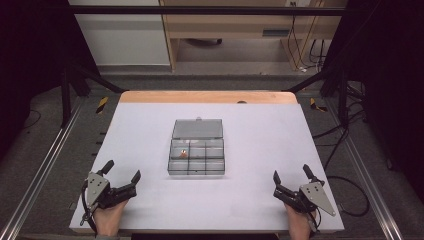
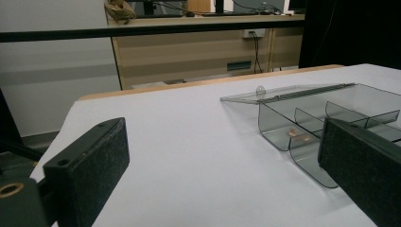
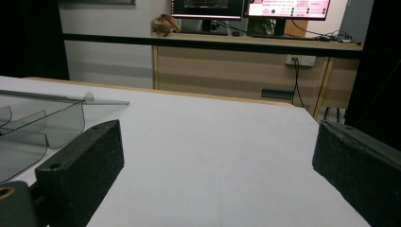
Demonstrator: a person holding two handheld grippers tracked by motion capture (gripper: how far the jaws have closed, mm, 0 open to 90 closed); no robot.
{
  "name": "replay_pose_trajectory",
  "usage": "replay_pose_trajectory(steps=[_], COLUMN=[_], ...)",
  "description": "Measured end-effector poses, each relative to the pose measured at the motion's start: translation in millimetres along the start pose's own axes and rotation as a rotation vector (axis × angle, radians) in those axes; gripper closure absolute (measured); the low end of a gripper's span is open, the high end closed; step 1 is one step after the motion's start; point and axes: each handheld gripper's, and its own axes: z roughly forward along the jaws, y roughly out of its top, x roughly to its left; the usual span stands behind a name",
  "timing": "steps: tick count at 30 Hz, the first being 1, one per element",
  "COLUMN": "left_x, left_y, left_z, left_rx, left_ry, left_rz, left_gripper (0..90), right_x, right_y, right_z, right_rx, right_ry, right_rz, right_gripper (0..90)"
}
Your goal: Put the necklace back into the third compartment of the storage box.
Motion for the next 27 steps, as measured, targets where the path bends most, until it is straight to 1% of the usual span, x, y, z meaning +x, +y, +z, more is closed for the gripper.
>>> replay_pose_trajectory(steps=[4, 10, 22, 27], left_x=[-0.5, -0.9, -2.3, -1.4], left_y=[-2.0, -2.0, -2.3, -3.0], left_z=[1.3, 0.8, 1.5, 1.3], left_rx=[0.010, 0.001, 0.001, 0.002], left_ry=[-0.002, -0.002, -0.008, -0.004], left_rz=[0.001, -0.002, -0.001, -0.001], left_gripper=[2.8, 2.8, 2.8, 2.8], right_x=[0.0, 0.0, -0.1, -0.1], right_y=[0.0, 0.0, 0.0, 0.0], right_z=[0.0, 0.0, -0.2, -0.1], right_rx=[0.000, 0.000, 0.000, -0.001], right_ry=[0.000, 0.000, -0.002, -0.001], right_rz=[0.000, 0.000, 0.001, 0.001], right_gripper=[3.3, 3.3, 3.2, 3.0])
